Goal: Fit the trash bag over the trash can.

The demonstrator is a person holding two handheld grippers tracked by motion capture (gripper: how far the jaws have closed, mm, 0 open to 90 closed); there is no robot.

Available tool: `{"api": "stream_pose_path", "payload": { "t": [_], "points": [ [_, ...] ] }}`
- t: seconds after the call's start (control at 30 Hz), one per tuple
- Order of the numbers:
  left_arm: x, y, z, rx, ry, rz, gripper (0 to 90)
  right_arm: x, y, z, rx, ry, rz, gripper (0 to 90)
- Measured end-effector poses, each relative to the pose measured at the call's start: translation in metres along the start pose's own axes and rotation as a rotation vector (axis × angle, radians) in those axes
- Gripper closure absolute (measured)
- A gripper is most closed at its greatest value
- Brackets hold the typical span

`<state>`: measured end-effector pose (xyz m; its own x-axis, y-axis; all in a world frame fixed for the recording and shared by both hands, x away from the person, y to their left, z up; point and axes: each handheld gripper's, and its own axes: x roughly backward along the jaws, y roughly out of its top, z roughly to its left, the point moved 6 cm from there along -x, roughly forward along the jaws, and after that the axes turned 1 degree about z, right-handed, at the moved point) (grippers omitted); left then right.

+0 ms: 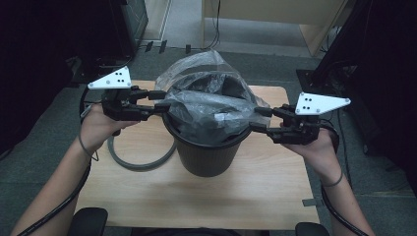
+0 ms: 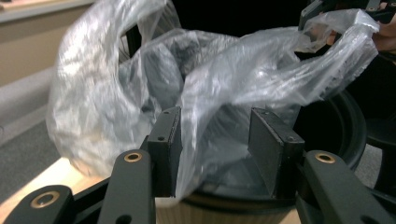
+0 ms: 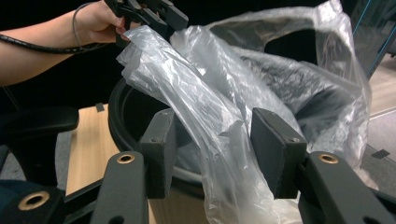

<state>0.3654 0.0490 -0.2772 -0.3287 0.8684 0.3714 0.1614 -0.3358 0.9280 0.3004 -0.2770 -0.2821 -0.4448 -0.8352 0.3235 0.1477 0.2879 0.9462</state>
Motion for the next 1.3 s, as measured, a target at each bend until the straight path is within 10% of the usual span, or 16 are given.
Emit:
{"api": "stream_pose_path", "payload": {
  "t": [0.77,1.0,1.3],
  "points": [
    [-0.044,0.013,0.015,-0.048,0.025,0.081,43.4,-0.003,0.0,-0.01,-0.032,-0.022,-0.017,49.1],
    [-0.046,0.008,0.008,0.001,-0.014,0.126,79.2,-0.002,-0.009,-0.017,-0.029,-0.063,0.011,48.0],
    [-0.009,0.011,-0.023,0.029,-0.126,0.027,80.3,0.009,-0.011,-0.006,-0.055,0.0,0.008,88.2]
  ]
}}
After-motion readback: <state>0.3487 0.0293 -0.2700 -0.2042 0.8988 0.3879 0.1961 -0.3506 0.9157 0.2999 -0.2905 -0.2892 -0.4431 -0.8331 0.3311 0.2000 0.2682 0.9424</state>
